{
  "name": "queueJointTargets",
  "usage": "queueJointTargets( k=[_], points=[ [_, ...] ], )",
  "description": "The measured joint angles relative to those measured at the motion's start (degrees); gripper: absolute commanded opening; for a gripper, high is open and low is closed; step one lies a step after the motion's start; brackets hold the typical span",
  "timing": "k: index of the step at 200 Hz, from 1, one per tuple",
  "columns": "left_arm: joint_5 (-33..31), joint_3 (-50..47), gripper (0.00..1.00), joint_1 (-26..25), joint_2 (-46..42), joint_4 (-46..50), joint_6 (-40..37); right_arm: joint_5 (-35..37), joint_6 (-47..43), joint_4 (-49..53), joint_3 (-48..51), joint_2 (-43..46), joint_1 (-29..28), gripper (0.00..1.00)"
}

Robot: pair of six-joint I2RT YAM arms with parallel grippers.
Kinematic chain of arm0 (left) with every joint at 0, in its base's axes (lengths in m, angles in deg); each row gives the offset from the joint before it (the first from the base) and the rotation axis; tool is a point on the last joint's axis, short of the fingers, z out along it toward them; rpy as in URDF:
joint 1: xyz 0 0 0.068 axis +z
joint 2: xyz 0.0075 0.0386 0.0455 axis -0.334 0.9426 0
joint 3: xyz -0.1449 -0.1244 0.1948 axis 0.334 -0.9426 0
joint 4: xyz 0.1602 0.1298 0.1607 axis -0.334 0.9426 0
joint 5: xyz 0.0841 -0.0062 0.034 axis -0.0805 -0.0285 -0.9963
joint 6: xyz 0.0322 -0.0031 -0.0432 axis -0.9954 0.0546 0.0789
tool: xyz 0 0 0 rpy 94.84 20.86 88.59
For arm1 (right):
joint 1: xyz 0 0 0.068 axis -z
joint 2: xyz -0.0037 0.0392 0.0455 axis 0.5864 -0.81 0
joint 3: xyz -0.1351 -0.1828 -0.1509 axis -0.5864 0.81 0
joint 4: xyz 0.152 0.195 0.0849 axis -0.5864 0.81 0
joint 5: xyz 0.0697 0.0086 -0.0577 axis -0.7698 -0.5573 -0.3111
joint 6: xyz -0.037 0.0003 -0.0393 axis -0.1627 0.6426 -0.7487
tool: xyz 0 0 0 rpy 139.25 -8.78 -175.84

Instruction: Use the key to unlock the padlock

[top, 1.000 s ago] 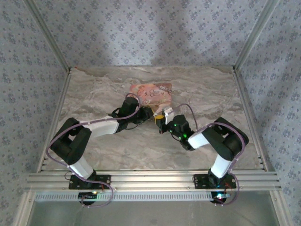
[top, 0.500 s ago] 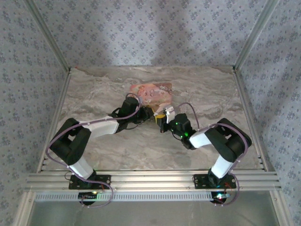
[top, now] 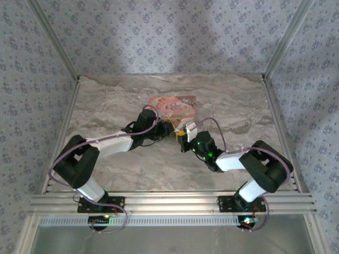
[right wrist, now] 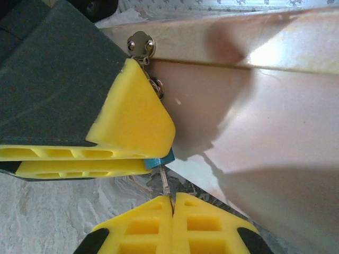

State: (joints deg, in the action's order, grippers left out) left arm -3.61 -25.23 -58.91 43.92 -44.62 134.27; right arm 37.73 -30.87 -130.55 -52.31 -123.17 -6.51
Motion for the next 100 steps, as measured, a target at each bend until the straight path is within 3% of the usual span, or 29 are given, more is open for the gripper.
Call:
queueJointTargets(
  k=[46,100],
  points=[
    [0.8,0.0,0.23,0.0,0.0,1.7,-0.2,1.6,0.2,0.8,0.3,0.2,-1.3,0.0],
    [1.0,0.0,0.23,0.0,0.0,1.8,-0.2,-4.7,3.1,0.8,0.4,0.2,1.6,0.0]
  ],
)
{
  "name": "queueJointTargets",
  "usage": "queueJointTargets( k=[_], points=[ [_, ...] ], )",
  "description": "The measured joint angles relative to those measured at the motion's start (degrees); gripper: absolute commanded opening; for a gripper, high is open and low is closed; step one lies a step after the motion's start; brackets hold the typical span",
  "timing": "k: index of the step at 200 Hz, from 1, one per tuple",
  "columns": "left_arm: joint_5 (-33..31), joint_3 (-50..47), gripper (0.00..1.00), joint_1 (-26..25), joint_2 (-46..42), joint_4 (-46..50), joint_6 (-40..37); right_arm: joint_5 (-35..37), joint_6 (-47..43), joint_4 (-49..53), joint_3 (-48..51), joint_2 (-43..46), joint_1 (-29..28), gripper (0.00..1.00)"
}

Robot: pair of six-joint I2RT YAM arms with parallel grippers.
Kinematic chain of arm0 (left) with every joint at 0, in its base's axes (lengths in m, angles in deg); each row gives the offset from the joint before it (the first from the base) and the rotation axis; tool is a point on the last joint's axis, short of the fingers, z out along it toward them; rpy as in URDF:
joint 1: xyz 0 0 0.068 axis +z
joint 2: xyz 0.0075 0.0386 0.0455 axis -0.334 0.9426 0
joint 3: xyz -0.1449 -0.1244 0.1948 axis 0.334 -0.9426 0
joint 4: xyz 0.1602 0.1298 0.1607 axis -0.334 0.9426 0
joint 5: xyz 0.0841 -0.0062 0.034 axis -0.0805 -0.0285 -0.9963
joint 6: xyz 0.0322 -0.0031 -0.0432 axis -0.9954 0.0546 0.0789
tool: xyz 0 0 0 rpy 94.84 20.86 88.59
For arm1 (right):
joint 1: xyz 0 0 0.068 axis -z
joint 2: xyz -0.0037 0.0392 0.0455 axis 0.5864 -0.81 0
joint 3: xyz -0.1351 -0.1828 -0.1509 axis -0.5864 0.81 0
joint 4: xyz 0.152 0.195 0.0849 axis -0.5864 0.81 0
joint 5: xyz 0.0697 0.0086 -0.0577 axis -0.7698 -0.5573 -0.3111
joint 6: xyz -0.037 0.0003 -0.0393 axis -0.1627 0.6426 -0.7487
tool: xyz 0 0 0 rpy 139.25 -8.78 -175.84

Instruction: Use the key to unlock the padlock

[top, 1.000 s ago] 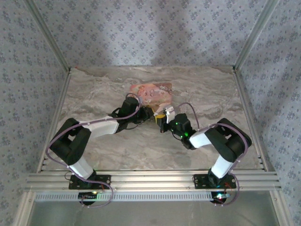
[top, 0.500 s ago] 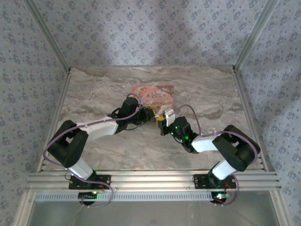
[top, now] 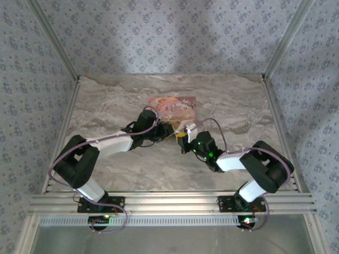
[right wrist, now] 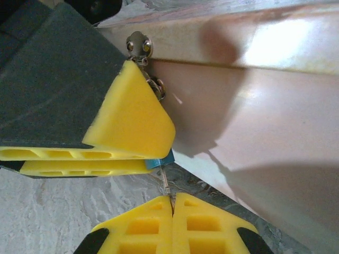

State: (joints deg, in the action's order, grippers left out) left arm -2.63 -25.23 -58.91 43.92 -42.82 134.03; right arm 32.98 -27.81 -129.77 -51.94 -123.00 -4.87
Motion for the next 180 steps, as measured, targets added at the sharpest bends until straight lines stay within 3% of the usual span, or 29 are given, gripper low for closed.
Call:
queueJointTargets(
  k=[72,180],
  points=[
    [0.7,0.0,0.23,0.0,0.0,0.0,0.0,-5.6,2.7,0.0,0.1,0.3,2.3,0.0],
    [1.1,0.0,0.23,0.0,0.0,-0.1,0.0,-5.0,1.9,-0.5,0.2,0.4,2.3,0.0]
  ],
)
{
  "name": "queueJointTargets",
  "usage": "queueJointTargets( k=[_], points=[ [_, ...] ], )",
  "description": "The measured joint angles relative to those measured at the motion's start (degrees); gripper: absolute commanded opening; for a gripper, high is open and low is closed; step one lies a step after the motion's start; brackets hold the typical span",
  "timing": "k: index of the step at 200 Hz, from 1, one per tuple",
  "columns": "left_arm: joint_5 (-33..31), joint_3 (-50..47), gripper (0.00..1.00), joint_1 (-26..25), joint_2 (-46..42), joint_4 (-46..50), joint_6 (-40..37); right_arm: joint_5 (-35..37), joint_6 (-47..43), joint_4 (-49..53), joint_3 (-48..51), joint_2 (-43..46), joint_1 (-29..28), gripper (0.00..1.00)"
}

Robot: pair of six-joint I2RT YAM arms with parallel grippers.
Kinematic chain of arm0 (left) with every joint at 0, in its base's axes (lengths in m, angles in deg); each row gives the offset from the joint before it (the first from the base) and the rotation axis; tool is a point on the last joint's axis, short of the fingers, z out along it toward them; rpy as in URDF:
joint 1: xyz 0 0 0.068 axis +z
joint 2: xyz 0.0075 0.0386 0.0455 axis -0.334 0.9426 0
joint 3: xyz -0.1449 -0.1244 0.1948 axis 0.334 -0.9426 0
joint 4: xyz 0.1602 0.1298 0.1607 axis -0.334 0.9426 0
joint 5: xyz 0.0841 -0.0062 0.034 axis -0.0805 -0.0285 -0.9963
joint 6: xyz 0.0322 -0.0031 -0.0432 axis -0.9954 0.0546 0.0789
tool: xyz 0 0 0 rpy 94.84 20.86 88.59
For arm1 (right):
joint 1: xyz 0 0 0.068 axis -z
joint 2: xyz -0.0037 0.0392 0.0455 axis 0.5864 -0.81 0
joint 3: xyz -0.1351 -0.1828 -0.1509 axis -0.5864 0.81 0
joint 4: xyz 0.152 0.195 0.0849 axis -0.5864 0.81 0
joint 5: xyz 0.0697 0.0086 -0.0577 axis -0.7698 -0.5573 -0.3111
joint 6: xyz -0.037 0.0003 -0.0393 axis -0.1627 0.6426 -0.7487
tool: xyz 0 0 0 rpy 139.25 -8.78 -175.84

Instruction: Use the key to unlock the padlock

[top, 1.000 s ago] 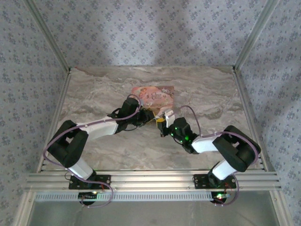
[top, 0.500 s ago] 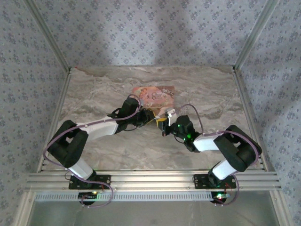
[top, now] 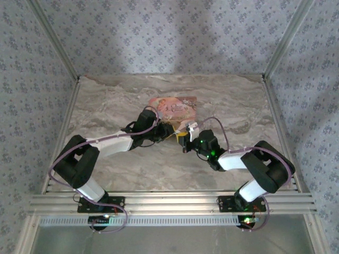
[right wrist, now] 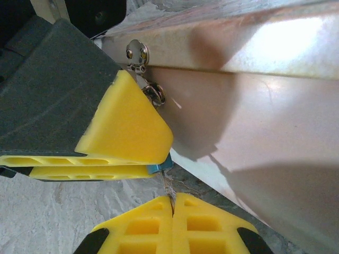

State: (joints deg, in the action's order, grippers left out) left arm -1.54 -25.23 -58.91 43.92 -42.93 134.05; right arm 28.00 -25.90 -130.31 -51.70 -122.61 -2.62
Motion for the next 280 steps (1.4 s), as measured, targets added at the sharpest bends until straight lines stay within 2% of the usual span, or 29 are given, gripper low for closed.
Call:
queueJointTargets(
  k=[89,170,280],
  points=[
    [-1.2,0.0,0.23,0.1,0.0,0.4,0.0,3.8,-4.3,-6.5,0.0,-4.9,-1.9,0.0],
    [-2.1,0.2,0.23,0.1,0.1,0.5,0.0,4.8,-4.8,-11.8,-0.7,-8.6,-2.3,0.0],
    [-3.6,1.7,0.23,0.4,0.7,-0.8,0.0,4.5,-2.3,-12.3,-3.0,-9.5,-0.8,0.0]
  ],
)
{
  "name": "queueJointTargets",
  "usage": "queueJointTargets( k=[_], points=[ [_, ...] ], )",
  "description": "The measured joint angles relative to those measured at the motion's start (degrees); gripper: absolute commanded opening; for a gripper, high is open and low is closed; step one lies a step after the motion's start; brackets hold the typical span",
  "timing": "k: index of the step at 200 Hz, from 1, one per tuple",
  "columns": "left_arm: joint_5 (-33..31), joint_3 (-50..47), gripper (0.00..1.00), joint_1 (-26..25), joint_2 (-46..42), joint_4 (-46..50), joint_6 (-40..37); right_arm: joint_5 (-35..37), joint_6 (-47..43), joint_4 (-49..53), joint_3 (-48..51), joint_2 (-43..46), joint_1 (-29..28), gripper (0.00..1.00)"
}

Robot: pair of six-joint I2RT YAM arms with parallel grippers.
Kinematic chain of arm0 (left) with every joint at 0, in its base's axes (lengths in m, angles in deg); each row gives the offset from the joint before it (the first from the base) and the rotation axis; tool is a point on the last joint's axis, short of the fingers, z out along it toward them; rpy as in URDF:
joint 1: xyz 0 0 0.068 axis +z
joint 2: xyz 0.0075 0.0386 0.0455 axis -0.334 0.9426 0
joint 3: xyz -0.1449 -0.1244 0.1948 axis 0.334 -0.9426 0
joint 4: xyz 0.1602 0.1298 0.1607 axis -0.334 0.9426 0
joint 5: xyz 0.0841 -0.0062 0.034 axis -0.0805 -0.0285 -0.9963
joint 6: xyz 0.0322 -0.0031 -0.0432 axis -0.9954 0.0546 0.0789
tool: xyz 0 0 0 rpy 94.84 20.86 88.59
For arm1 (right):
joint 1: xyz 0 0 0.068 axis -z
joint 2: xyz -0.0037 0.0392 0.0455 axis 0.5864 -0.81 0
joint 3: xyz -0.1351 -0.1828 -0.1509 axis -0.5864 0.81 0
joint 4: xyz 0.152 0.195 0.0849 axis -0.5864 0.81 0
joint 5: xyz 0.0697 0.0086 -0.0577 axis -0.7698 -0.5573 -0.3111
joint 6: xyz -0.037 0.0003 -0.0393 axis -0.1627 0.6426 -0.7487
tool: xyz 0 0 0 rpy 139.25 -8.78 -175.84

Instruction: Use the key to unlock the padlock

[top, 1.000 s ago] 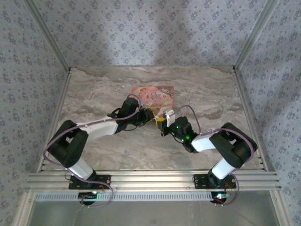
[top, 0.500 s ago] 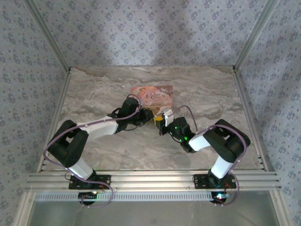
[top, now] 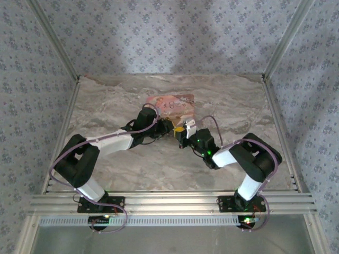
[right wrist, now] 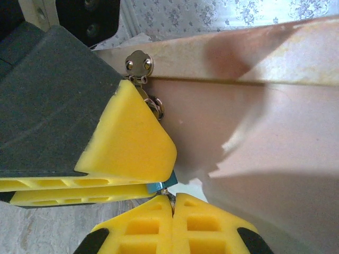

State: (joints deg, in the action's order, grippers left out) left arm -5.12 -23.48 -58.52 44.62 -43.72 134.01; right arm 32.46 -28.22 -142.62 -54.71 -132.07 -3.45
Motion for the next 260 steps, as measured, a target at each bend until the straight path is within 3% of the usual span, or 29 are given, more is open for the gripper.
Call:
queueJointTargets(
  k=[39,107,140,183,260],
  points=[
    [-0.3,0.0,0.26,-0.1,2.6,0.4,-0.1,0.0,3.6,-3.1,0.8,-4.2,-0.1,0.0],
    [2.9,-1.0,0.54,-1.6,3.5,1.2,-0.6,3.4,10.5,-6.2,3.1,-9.1,-0.7,0.0],
    [2.4,-4.2,0.68,-0.2,-0.7,1.9,-1.2,3.9,13.6,-6.6,3.5,-9.2,-0.8,0.0],
    [1.8,-12.8,0.65,2.8,-6.5,-6.8,1.6,2.2,22.0,-0.8,3.3,-4.7,-0.9,0.0],
    [2.7,-17.0,0.58,3.0,2.1,-25.8,10.8,-5.3,36.1,14.9,-0.4,2.3,0.7,0.0]
  ],
)
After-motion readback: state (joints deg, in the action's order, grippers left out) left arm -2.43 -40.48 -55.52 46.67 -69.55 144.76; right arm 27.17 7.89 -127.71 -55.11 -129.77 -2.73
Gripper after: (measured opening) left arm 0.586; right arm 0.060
